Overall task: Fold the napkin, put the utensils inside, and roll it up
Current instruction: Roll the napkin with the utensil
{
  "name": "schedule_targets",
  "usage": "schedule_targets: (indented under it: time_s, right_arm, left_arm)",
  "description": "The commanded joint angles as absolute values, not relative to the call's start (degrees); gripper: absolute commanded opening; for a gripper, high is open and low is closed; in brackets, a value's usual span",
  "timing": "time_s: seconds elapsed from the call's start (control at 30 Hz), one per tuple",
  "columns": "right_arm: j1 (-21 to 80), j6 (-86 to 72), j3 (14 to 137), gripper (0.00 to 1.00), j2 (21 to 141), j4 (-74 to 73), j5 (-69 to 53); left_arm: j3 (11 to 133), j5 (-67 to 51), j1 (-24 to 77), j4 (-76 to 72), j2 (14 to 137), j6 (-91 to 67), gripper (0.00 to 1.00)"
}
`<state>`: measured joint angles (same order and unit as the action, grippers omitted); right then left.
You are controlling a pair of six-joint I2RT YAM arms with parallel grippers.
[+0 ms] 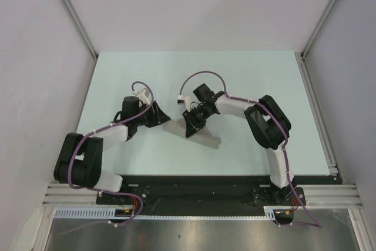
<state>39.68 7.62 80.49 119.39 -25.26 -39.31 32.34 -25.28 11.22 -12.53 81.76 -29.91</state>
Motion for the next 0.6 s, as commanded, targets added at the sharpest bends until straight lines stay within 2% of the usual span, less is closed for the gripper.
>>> schedule_targets:
  time_s: [0.0, 0.43, 0.53, 0.57]
  right_arm:
    - [39.11, 7.03, 82.18, 0.25, 123.04, -28.83, -45.17]
    - [37.44, 7.64, 84.2, 0.27, 127.7, -30.23, -48.6]
    - [37.0, 8.09, 85.08, 0.28, 128.58, -31.29, -48.78]
    - [36.83, 8.0, 85.17, 0.29, 128.41, -31.12, -48.69]
  left_arm:
    - [30.76, -28.38, 11.16, -17.74, 83.23, -29.88, 0.5]
    - [30.76, -31.73, 13.36, -26.54, 91.31, -33.57, 0.46]
    - [31.02, -32.34, 13.36, -28.21, 92.81, -34.45, 0.33]
    - [31.29, -32.26, 13.36, -28.3, 92.99, -34.63, 0.23]
